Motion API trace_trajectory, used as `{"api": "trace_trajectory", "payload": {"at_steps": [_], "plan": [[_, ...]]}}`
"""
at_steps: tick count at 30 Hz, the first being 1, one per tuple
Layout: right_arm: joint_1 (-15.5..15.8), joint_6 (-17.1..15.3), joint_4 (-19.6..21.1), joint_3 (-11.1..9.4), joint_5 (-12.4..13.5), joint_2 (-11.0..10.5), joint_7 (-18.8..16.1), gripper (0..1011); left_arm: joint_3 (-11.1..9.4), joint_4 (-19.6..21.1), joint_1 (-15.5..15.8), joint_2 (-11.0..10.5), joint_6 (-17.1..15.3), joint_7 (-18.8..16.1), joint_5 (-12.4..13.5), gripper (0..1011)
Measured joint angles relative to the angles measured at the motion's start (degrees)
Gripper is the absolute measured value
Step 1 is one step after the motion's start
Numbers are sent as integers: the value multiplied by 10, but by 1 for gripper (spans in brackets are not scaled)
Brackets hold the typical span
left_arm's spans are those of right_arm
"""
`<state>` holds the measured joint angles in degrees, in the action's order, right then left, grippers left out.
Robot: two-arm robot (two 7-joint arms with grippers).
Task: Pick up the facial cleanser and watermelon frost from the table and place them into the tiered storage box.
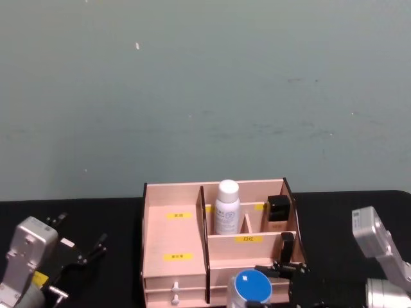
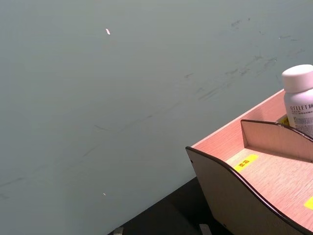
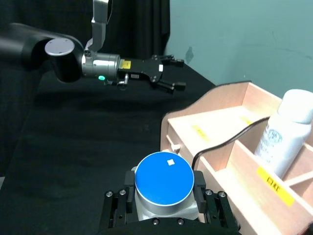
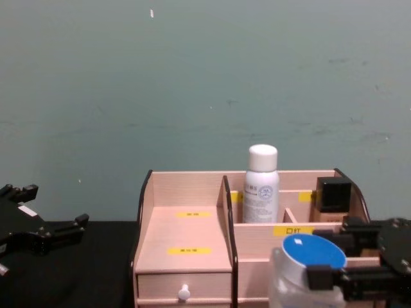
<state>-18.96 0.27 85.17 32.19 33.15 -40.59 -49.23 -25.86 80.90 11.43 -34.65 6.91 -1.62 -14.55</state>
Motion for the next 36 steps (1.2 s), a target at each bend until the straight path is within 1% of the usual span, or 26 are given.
{"api": "trace_trajectory", "payload": {"at_steps": [4,11,12,21,30,36], "plan": [[-23,0,-17,9,2,15,-6,712,0,0,0,0,0,0,0,1001],[-52,2,-42,22,8,36,-18,711,0,0,0,0,0,0,0,1001],[-52,2,-42,22,8,36,-18,711,0,0,0,0,0,0,0,1001],[-88,9,-75,38,17,64,-33,711,0,0,0,0,0,0,0,1001],[-121,14,-106,53,19,89,-42,711,0,0,0,0,0,0,0,1001],[-150,17,-146,65,14,113,-49,712,0,0,0,0,0,0,0,1001]]}}
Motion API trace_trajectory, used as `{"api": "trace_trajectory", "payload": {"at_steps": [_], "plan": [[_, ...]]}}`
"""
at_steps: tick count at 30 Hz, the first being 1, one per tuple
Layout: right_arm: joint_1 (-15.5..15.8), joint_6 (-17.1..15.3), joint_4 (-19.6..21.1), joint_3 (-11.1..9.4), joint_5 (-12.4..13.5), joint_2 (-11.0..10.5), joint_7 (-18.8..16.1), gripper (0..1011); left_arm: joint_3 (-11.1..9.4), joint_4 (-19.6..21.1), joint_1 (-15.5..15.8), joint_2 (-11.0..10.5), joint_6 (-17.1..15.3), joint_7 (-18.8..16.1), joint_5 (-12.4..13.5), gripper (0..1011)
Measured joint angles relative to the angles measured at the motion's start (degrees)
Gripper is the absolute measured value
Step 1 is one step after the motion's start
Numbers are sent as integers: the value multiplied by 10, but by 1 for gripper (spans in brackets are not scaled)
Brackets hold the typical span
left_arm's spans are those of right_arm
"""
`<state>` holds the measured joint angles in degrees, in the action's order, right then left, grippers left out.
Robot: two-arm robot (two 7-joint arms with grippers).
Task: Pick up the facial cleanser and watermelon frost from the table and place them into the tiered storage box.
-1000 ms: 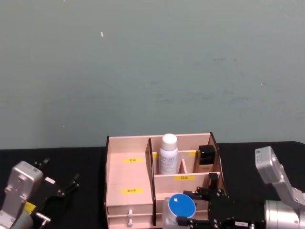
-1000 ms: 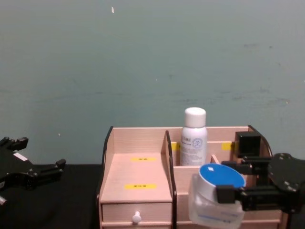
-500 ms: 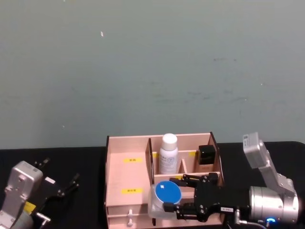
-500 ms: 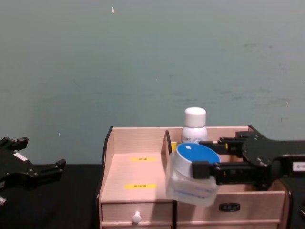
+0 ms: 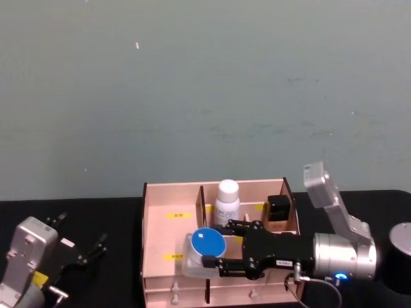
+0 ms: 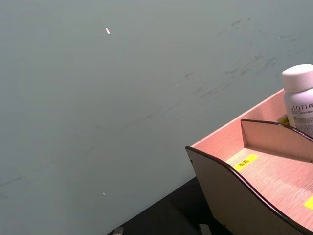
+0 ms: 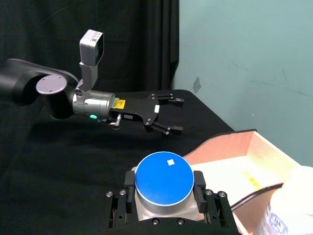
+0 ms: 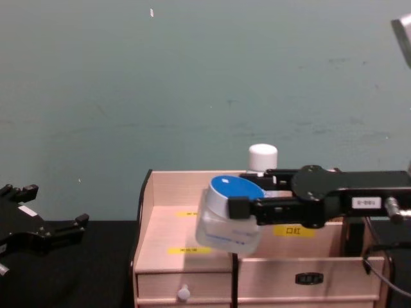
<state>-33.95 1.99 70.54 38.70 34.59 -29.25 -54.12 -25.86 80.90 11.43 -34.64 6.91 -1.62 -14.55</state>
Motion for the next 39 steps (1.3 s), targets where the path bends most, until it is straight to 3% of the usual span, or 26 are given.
{"api": "trace_trajectory", "payload": {"at_steps": [20,39], "plan": [[-77,18,-127,26,-28,86,-8,711,0,0,0,0,0,0,0,1001],[-99,-9,-188,29,-78,138,56,712,0,0,0,0,0,0,0,1001]]}}
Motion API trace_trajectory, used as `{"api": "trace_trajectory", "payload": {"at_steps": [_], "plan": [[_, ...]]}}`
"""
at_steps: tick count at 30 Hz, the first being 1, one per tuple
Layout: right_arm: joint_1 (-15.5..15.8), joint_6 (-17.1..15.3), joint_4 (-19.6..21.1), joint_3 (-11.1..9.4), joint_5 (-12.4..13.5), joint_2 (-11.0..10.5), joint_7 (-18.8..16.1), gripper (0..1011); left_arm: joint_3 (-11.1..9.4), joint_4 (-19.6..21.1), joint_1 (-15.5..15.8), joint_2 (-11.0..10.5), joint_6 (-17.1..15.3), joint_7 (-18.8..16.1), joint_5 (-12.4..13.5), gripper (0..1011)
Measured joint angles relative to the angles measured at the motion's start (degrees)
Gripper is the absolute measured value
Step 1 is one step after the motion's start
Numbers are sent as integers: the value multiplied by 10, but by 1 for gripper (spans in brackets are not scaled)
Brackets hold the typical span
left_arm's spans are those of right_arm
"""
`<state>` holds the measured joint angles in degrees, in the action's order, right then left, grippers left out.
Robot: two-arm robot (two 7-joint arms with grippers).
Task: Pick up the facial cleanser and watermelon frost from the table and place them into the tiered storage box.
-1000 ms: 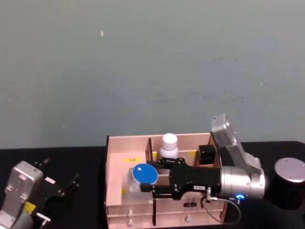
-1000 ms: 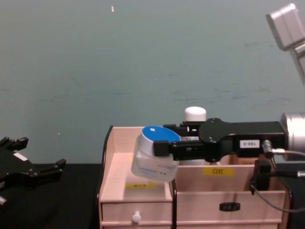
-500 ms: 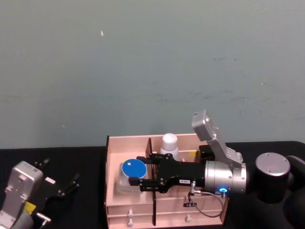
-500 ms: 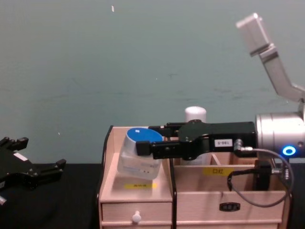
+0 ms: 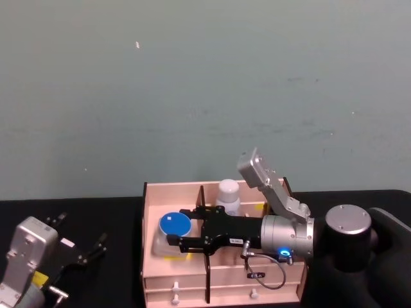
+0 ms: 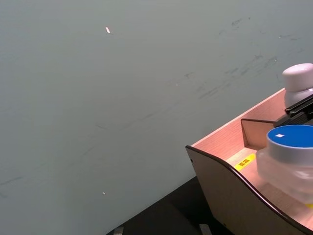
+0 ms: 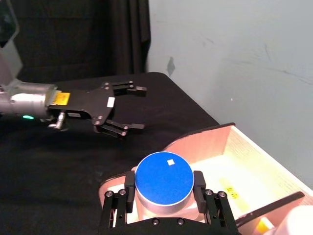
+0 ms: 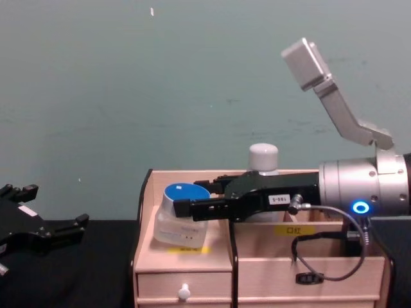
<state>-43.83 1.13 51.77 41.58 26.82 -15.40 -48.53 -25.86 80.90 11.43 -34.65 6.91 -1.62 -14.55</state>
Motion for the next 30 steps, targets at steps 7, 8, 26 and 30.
{"api": "trace_trajectory", "payload": {"at_steps": [7,8,26,30], "plan": [[-8,-2,-24,-7,-9,13,2,712,0,0,0,0,0,0,0,1001],[-8,-3,-25,-9,-10,14,2,711,0,0,0,0,0,0,0,1001],[-4,-20,-16,-15,-21,14,10,711,0,0,0,0,0,0,0,1001],[-4,-19,-16,-15,-21,14,9,711,0,0,0,0,0,0,0,1001]]}}
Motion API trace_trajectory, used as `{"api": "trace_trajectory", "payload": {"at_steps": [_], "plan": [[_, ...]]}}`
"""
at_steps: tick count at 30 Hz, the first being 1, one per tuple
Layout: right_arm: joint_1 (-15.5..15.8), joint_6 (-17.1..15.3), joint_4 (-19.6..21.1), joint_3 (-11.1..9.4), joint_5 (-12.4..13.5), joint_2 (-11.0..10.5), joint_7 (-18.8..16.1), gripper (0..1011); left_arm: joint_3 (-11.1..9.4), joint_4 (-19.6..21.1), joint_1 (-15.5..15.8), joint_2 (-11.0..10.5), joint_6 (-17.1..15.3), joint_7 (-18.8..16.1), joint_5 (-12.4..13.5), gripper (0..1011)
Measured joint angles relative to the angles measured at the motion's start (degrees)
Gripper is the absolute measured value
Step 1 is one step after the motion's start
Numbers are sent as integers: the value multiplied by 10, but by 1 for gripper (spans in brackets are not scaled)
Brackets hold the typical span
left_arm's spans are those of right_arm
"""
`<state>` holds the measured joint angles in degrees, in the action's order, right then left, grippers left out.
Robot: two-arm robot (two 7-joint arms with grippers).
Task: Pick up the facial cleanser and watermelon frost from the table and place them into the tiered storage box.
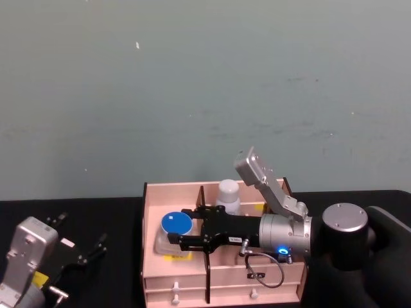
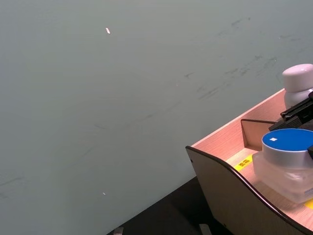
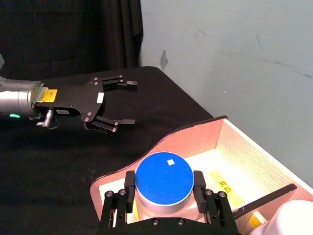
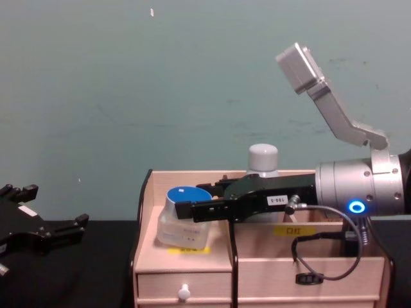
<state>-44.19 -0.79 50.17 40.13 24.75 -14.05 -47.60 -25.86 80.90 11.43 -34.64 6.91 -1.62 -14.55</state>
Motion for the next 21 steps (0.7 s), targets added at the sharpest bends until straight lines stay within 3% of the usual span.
{"api": "trace_trajectory", "payload": {"at_steps": [6,16,21], "plan": [[0,1,0,0,1,0,-1,724,0,0,0,0,0,0,0,1001],[0,2,0,1,2,0,-2,991,0,0,0,0,0,0,0,1001],[0,2,-1,1,2,0,-2,1002,0,0,0,0,0,0,0,1001]]}}
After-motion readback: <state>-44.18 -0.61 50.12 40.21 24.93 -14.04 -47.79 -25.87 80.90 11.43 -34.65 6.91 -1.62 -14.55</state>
